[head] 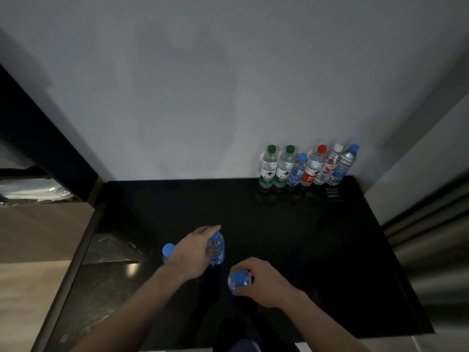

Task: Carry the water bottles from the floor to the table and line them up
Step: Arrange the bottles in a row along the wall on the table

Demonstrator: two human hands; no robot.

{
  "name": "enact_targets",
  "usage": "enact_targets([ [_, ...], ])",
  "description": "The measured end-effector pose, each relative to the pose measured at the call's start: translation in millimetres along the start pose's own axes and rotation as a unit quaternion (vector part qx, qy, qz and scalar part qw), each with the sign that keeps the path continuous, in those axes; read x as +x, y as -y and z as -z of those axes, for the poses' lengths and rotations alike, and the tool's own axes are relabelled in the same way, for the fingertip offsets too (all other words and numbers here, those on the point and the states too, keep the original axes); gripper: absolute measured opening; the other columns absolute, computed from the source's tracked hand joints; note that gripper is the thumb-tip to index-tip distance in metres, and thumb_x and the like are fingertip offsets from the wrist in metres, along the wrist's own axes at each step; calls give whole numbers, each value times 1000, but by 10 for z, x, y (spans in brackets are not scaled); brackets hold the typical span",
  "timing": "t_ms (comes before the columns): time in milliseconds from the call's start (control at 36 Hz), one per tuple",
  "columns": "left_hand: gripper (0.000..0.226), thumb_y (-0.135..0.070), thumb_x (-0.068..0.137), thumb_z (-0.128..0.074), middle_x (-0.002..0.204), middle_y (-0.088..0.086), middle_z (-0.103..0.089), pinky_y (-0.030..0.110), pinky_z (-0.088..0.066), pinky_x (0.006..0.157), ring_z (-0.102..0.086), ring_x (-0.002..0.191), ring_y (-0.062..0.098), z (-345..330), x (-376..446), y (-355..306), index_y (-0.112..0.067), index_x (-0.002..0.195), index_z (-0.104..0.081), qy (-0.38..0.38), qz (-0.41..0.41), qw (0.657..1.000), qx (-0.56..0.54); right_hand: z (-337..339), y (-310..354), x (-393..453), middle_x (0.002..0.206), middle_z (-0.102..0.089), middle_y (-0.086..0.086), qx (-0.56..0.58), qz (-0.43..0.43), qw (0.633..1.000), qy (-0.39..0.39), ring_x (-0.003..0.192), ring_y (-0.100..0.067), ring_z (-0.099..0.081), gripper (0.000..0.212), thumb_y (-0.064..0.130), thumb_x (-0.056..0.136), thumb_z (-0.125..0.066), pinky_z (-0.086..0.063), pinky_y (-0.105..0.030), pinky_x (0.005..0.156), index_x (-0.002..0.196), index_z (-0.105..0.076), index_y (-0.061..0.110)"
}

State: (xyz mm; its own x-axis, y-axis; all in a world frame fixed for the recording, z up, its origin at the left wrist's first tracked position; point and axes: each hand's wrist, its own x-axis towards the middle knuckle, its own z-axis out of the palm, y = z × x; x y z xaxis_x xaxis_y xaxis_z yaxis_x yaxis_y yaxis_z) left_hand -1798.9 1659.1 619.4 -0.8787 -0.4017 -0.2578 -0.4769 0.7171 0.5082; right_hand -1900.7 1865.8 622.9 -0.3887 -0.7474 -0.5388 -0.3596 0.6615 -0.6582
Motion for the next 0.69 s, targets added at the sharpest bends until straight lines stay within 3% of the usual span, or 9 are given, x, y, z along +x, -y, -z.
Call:
enact_targets([
  [194,44,-29,100,-57,130,-9,-59,26,-52,83,-61,108,8,-64,82,-163,-38,142,-48,-51,54,997,18,-69,-40,-11,124,-55,15,-1,-10,999,-49,109,-4,-56,36,24,92,-68,-50,-31,98,122,-58,43],
  [306,42,-26,98,-60,126,-7,-62,31,-54,85,-62,106,10,-70,84,-217,-37,138,-52,-59,86,994,16,4,-125,-26,113,-60,13,33,-14,997,-66,97,-5,-62,30,21,96,-62,-54,-27,85,114,-57,44],
  [472,47,-22,95,-63,124,-5,-64,27,-51,80,-59,96,7,-101,58,-176,-36,139,-52,-76,118,990,24,85,-234,-22,100,-63,6,62,-34,995,-72,81,-8,-65,21,21,100,-51,-49,-22,63,109,-51,40],
  [694,47,-26,97,-62,121,-4,-62,26,-48,72,-54,89,6,-122,91,-144,-39,140,-48,-57,104,992,32,170,-277,13,104,-58,5,81,-79,991,-69,85,-11,-64,30,11,98,-46,-47,-18,55,104,-46,40],
])
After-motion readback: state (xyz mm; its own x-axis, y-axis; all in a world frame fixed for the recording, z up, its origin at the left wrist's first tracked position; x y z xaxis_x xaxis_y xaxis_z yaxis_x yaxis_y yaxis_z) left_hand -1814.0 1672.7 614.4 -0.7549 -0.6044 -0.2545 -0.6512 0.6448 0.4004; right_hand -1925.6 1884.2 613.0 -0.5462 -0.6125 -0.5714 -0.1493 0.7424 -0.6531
